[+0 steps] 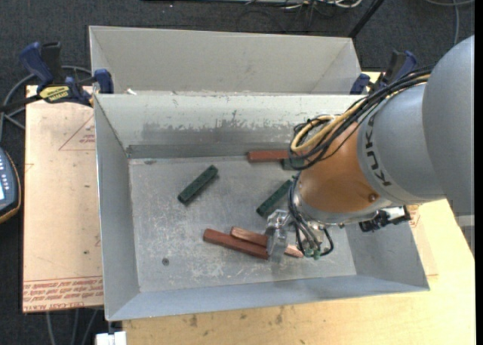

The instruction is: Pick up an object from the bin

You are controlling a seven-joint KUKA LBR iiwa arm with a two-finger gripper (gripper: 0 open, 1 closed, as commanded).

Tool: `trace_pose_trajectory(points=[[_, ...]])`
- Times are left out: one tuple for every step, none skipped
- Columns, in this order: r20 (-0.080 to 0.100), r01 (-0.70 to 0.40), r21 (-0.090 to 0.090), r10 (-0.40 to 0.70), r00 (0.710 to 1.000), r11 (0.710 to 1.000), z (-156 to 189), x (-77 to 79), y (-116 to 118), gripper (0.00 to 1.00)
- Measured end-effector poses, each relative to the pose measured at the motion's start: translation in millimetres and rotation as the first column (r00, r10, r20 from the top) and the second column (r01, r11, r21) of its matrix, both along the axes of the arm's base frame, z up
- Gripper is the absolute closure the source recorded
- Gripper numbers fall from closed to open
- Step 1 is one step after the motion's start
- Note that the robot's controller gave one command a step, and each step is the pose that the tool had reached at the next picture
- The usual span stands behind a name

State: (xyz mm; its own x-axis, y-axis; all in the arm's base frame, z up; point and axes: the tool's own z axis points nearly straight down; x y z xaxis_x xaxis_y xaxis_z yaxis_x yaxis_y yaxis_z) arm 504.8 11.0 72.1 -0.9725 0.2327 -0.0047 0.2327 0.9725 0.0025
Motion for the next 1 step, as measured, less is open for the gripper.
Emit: trace_pose_trajectory(points=[[0.005, -0.332, -0.004, 0.332, 0.943, 0.943, 176.3, 35.9, 18.9, 1.00]])
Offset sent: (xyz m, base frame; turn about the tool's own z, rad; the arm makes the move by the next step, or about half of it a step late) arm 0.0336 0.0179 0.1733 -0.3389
